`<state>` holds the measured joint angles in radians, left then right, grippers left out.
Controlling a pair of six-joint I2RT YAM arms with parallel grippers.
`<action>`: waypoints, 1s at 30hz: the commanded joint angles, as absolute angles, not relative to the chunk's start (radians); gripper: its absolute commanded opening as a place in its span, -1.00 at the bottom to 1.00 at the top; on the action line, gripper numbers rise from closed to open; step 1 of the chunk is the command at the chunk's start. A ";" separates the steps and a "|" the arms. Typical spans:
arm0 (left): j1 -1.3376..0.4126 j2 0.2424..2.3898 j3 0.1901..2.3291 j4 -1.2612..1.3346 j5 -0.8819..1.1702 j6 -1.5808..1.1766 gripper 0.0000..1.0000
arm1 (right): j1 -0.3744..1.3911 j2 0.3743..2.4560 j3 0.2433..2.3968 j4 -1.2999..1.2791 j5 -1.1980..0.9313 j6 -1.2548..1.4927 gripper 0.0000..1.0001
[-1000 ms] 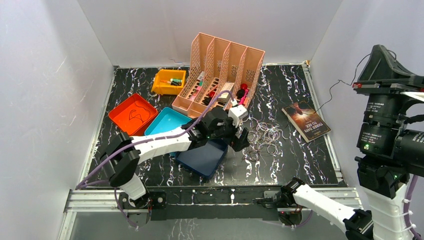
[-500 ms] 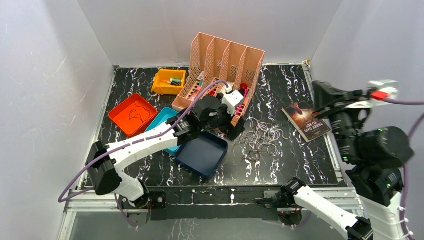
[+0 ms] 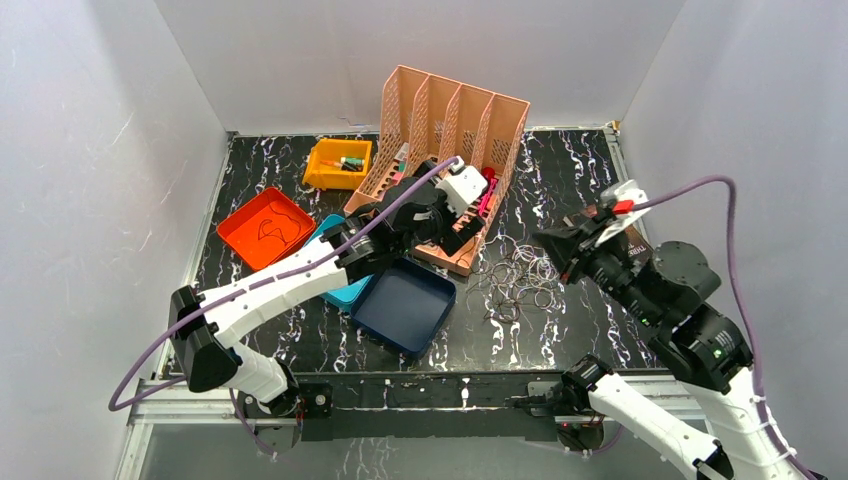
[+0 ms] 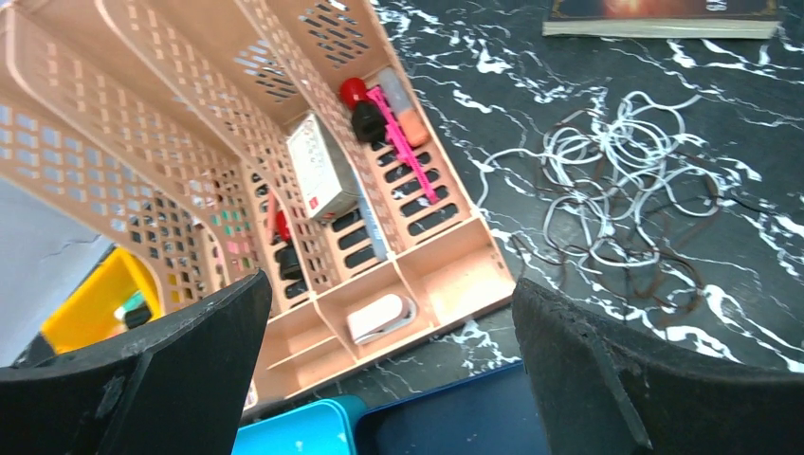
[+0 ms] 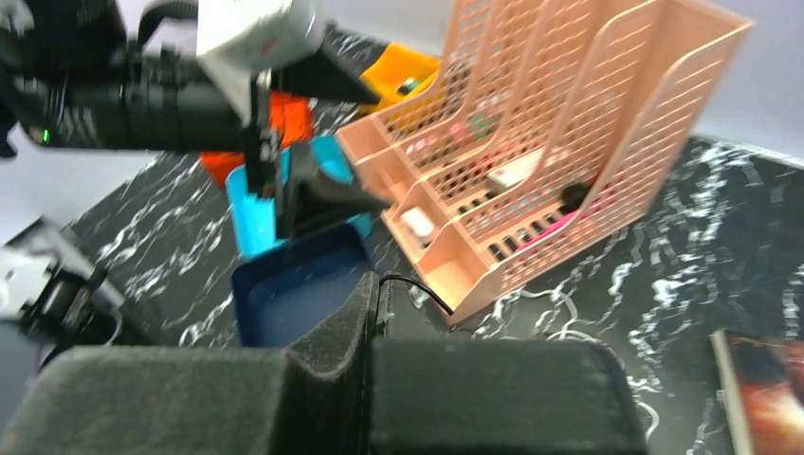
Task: Untangle the cables
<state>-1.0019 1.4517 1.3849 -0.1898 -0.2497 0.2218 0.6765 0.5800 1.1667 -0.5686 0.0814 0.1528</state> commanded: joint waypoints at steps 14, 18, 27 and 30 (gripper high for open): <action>-1.001 1.418 1.515 -0.213 -0.483 0.315 0.97 | 0.682 0.611 0.776 0.023 -0.372 0.326 -0.96; -1.001 1.423 1.533 -0.229 -0.496 0.327 0.97 | 0.681 0.651 0.727 0.185 -0.413 0.353 -0.96; -1.002 1.382 1.537 -0.250 -0.626 0.348 0.97 | 0.684 0.726 0.727 0.279 -0.524 0.429 -0.97; -1.001 1.359 1.538 -0.258 -0.673 0.348 0.97 | 0.687 0.739 0.743 0.281 -0.539 0.445 -0.97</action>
